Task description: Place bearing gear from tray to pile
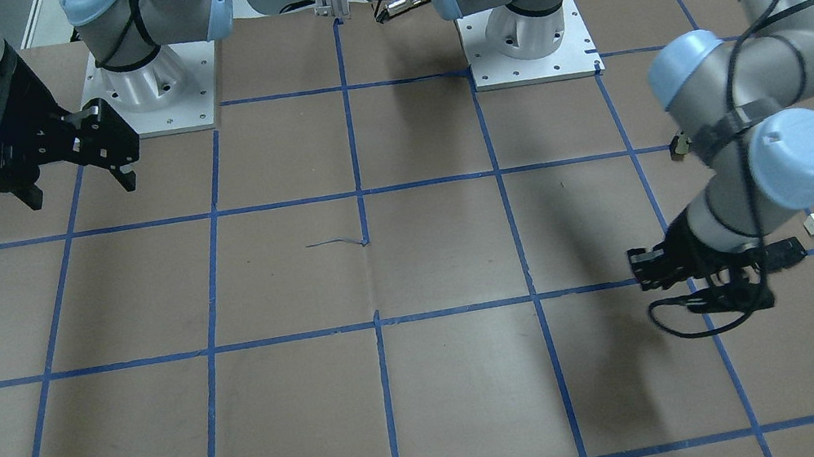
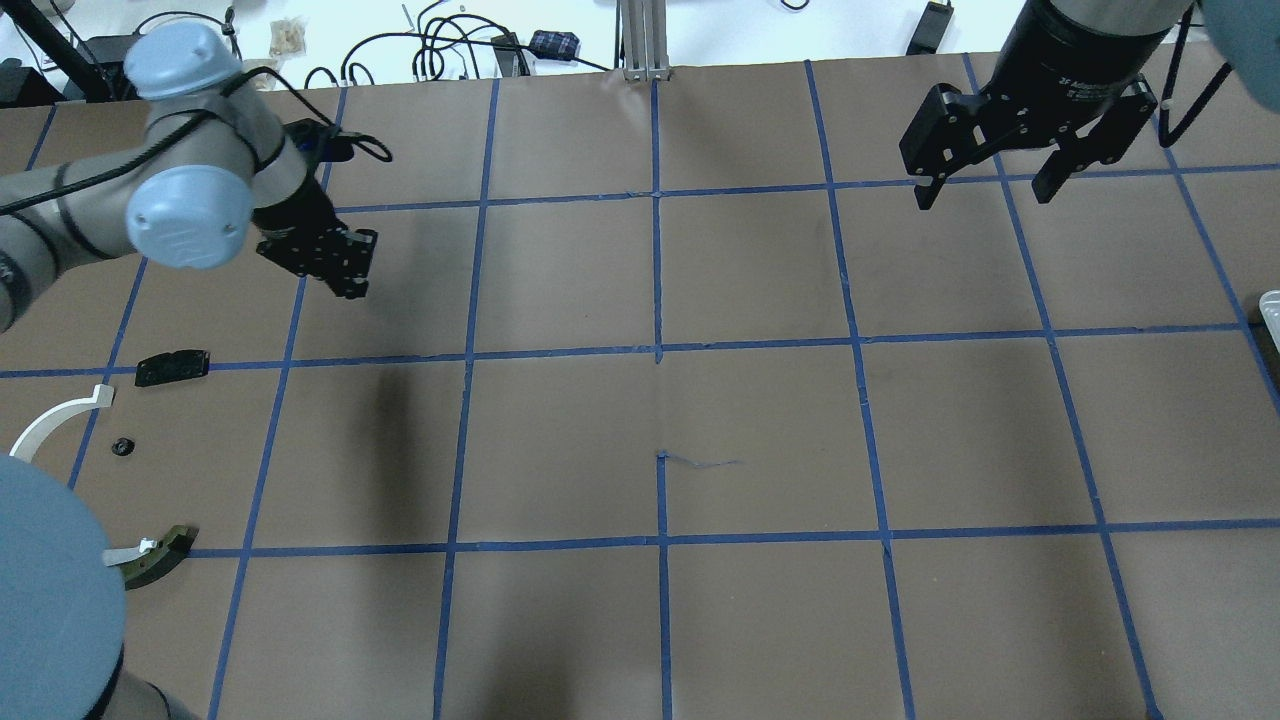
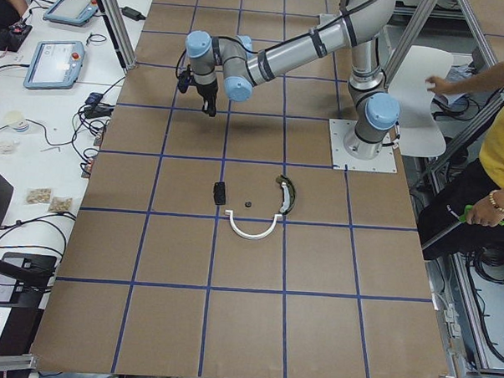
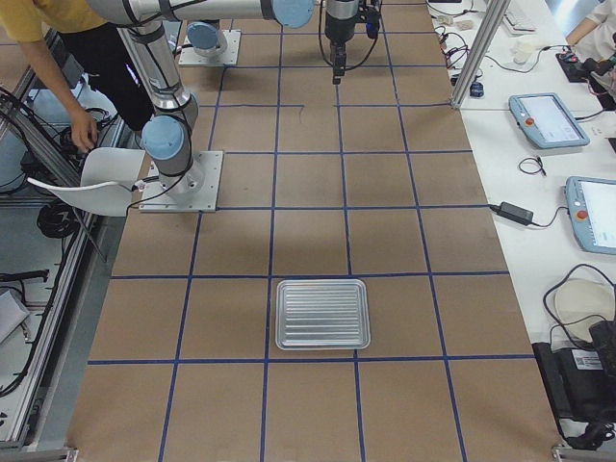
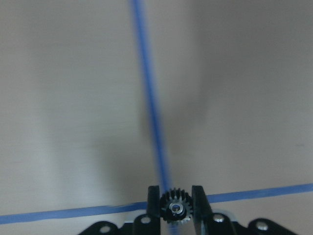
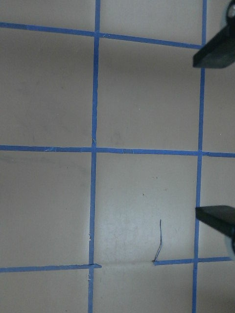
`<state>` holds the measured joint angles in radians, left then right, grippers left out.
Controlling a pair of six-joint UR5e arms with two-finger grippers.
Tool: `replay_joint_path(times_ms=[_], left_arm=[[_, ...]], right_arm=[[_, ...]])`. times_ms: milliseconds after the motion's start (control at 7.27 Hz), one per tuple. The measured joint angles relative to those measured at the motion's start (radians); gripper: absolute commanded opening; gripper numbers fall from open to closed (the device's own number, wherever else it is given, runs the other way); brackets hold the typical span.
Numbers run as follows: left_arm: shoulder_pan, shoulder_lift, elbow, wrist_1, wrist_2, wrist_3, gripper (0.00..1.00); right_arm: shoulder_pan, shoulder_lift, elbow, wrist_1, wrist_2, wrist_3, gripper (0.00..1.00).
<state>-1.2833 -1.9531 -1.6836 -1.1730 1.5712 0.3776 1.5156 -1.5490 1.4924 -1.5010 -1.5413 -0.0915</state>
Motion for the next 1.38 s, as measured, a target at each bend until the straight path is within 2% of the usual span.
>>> replay_joint_path(times_ms=[412,688,1375], left_arm=[[0.296,0.006,-0.053,-0.021,0.056,0.261,0.00],[0.420,-0.007,-0.097,-0.014,0.076,0.389,0.00],[0.453,-0.028,-0.135,-0.011,0.097,0.415,0.02]], right_arm=[[-0.004,0.000,0.000,-0.006,-0.006,-0.004,1.00],[-0.004,0.000,0.003,-0.009,-0.001,-0.004,1.00],[-0.006,0.000,0.003,-0.019,-0.006,-0.010,1.00]])
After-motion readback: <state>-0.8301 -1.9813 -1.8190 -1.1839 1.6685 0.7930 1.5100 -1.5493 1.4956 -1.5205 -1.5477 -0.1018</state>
